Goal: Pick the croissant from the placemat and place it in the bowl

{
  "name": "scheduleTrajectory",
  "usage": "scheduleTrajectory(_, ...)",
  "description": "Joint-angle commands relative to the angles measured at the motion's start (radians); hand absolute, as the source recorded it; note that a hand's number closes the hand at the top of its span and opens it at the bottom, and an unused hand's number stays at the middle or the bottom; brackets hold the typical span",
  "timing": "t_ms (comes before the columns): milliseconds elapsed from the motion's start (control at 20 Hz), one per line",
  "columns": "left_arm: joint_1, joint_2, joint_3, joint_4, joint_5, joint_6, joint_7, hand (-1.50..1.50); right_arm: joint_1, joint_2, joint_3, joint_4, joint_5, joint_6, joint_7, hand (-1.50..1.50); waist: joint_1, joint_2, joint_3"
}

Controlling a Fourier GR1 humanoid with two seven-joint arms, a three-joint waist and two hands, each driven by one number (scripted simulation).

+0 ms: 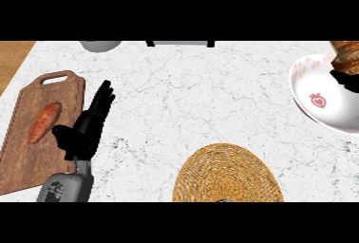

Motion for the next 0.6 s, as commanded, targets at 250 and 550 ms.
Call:
scheduleTrajectory(250,-0.011,0.004,-0.003,-0.038,0.006,-0.014,0.038,0.0,-0.072,0.014,-0.016,0.509,0.128,-0.232,-0.306,1.5,0.011,0.002,0.001)
scheduleTrajectory(550,0.015,-0.023,-0.006,0.003,-0.018,0.019,-0.013,0.0,-0.154,-0.037,-0.027,0.74,0.113,-0.132,-0.384,1.5,0.008,0.002,0.0)
